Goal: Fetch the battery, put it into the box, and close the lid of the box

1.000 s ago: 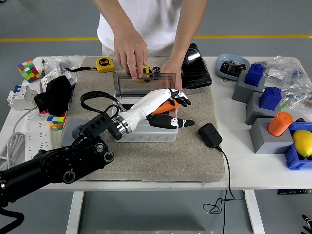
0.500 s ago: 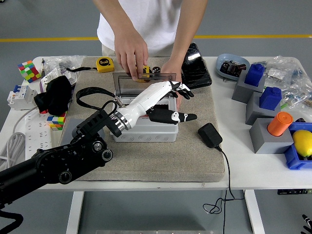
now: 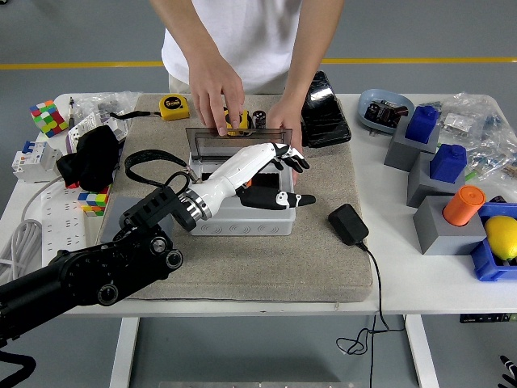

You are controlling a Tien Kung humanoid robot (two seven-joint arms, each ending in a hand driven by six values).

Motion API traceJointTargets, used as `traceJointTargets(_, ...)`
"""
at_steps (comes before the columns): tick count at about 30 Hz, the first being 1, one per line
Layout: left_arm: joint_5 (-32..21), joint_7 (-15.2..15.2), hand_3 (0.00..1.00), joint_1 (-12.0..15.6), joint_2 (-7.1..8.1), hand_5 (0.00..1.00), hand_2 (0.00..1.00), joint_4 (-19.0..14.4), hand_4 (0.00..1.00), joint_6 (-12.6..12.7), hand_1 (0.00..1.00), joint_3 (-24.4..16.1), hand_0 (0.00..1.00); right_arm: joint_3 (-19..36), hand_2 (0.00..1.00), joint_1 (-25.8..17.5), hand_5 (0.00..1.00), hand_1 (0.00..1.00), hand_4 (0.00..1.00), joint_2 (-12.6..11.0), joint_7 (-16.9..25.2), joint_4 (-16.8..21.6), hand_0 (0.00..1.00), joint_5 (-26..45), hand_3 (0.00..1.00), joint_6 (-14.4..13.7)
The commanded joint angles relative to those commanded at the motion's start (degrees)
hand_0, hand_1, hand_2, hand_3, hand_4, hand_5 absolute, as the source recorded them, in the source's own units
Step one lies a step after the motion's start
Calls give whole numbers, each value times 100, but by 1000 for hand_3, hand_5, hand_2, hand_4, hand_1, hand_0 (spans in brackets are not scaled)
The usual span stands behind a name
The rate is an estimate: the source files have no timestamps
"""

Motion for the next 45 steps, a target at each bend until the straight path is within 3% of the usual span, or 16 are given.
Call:
traceJointTargets(1, 12, -11, 626, 19, 30, 636, 621, -17, 998, 8, 645, -16, 464, 3, 658, 3, 441, 662, 961, -3, -1, 1, 631, -1, 539, 1)
traceJointTargets(6, 40, -233, 626, 213, 252, 636, 621, -441, 998, 139, 645, -319, 464, 26, 658, 1, 441, 662, 961, -7, -11, -11, 631, -8, 539, 22)
traceJointTargets(7, 12, -304, 610, 258, 293, 634, 587, -568, 998, 182, 589, -406, 372, 32, 658, 1, 440, 661, 961, -8, -12, -13, 631, -10, 539, 25)
traceJointTargets(12, -241, -805, 610, 519, 483, 634, 587, -1351, 998, 497, 589, -1013, 372, 43, 658, -4, 440, 661, 961, -14, -13, -14, 631, -16, 539, 29)
traceJointTargets(15, -166, -870, 601, 583, 503, 633, 553, -1563, 998, 574, 567, -1326, 383, 32, 658, -4, 441, 662, 961, -17, -9, -11, 631, -16, 539, 21)
traceJointTargets(18, -11, -782, 601, 596, 486, 633, 553, -1490, 998, 546, 567, -1539, 383, 17, 658, -2, 441, 662, 961, -15, -5, -10, 631, -14, 539, 12)
traceJointTargets(19, 89, -694, 666, 590, 470, 662, 631, -1379, 998, 501, 676, -1604, 604, 11, 658, 1, 441, 661, 961, -13, -2, -8, 631, -13, 539, 7)
traceJointTargets(22, 408, -416, 666, 568, 435, 662, 631, -1130, 998, 357, 676, -1688, 604, -6, 658, 5, 441, 661, 961, -12, -1, -8, 631, -9, 539, 1)
traceJointTargets(24, 689, -52, 666, 538, 406, 662, 631, -910, 998, 151, 676, -1697, 604, -23, 658, 2, 441, 661, 961, -14, -6, -8, 631, -6, 539, 0)
traceJointTargets(25, 822, 132, 761, 528, 396, 883, 751, -838, 998, 64, 779, -1692, 731, -26, 658, 2, 442, 662, 961, -14, -7, -8, 630, -5, 539, 0)
traceJointTargets(30, 1198, 727, 761, 512, 344, 883, 751, -515, 998, -226, 779, -1612, 731, -19, 658, 5, 442, 662, 961, -12, -15, -9, 630, -5, 539, 1)
traceJointTargets(31, 1244, 766, 780, 521, 340, 919, 774, -484, 998, -240, 802, -1598, 759, -16, 658, 6, 442, 662, 961, -11, -18, -10, 631, -7, 539, 2)
traceJointTargets(37, 1344, 885, 766, 597, 368, 910, 757, -529, 998, -285, 779, -1564, 733, 18, 658, -4, 442, 661, 961, -15, -25, -9, 631, -16, 539, 11)
traceJointTargets(45, 1290, 1044, 754, 719, 504, 907, 740, -879, 998, -356, 752, -1478, 699, 47, 658, -4, 441, 661, 961, -8, -8, -1, 630, -31, 539, 19)
